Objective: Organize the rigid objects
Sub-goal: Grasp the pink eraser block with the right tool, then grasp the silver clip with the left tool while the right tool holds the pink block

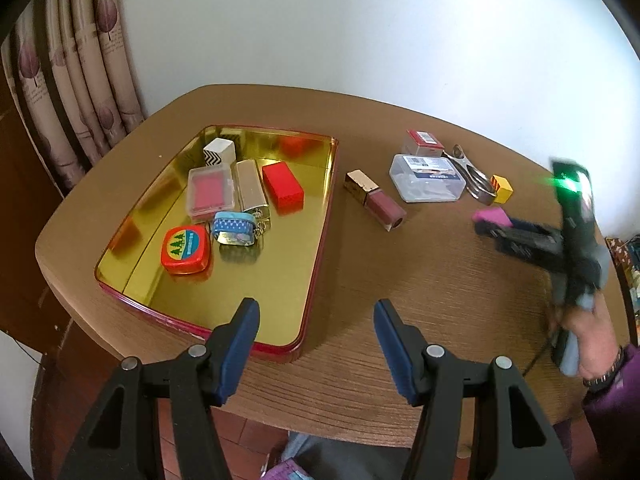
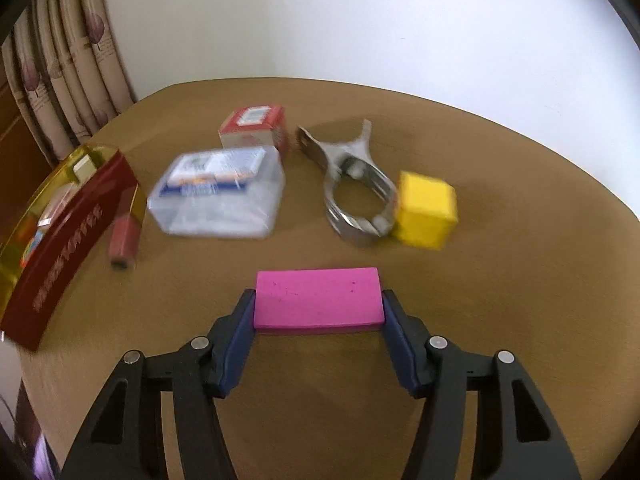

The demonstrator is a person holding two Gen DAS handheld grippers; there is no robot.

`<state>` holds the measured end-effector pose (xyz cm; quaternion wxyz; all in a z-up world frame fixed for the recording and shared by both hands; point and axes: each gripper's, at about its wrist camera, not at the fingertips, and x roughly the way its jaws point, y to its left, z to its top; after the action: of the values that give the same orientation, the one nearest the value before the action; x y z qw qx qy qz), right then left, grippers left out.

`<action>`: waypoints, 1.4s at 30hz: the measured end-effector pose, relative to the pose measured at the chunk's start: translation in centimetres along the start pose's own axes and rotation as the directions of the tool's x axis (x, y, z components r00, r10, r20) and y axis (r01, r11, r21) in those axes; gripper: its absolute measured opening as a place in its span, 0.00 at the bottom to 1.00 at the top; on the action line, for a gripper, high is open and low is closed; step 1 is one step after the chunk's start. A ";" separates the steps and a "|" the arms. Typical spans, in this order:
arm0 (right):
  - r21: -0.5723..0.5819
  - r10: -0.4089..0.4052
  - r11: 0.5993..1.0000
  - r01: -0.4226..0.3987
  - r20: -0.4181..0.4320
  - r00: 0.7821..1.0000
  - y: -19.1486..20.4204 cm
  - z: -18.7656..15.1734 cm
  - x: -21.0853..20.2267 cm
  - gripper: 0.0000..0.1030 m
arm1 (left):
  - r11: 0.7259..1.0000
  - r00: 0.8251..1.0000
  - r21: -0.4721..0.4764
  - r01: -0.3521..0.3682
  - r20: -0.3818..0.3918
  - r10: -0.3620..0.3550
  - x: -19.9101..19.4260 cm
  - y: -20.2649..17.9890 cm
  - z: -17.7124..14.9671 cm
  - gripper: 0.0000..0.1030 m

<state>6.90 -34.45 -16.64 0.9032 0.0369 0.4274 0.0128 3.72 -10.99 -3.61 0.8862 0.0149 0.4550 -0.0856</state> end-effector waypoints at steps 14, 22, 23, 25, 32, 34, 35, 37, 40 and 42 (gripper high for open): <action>0.263 -0.131 0.958 0.111 0.062 0.989 -14.7 -9.3 -9.0 0.55 | 0.919 0.909 0.072 0.388 -0.197 -0.369 3.1 -11.5 7.9 0.59; 0.284 -0.066 0.958 0.029 0.122 0.990 -14.6 -9.1 -9.5 0.55 | 0.892 0.851 -0.123 0.436 -0.268 -0.452 9.4 -17.4 16.2 0.59; 0.292 -0.057 0.956 0.017 0.131 0.990 -14.8 -9.1 -9.6 0.55 | 0.893 0.848 -0.145 0.427 -0.279 -0.451 10.3 -17.8 16.6 0.59; 0.293 -0.044 0.956 0.000 0.144 0.989 -14.9 -9.3 -10.0 0.55 | 0.898 0.849 -0.187 0.399 -0.295 -0.439 12.1 -18.2 17.3 0.59; 0.305 -0.006 0.951 -0.045 0.164 0.986 -15.3 -9.6 -10.2 0.55 | 0.901 0.857 -0.268 0.340 -0.307 -0.414 16.2 -18.3 17.9 0.59; 0.306 0.001 0.951 -0.053 0.166 0.986 -15.3 -9.5 -10.1 0.56 | 0.905 0.860 -0.269 0.329 -0.310 -0.405 16.9 -18.5 17.9 0.59; 0.307 0.003 0.950 -0.054 0.165 0.986 -15.3 -9.5 -10.0 0.56 | 0.907 0.861 -0.270 0.322 -0.316 -0.400 17.3 -18.6 17.8 0.59; 0.311 0.003 0.949 -0.054 0.162 0.987 -15.4 -9.5 -9.9 0.56 | 0.909 0.856 -0.277 0.310 -0.334 -0.394 18.0 -18.8 17.3 0.58; 0.316 0.004 0.947 -0.057 0.164 0.986 -15.5 -9.5 -9.9 0.56 | 0.906 0.856 -0.296 0.303 -0.334 -0.395 18.9 -18.7 17.1 0.58; 0.318 0.004 0.946 -0.056 0.161 0.987 -15.5 -9.5 -9.9 0.56 | 0.906 0.857 -0.300 0.299 -0.333 -0.393 19.2 -18.4 16.9 0.58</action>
<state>-6.90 -49.88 -16.21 0.9159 0.1909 0.3501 -0.0462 25.21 -33.56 -8.28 0.7443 -0.1572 0.6222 -0.1849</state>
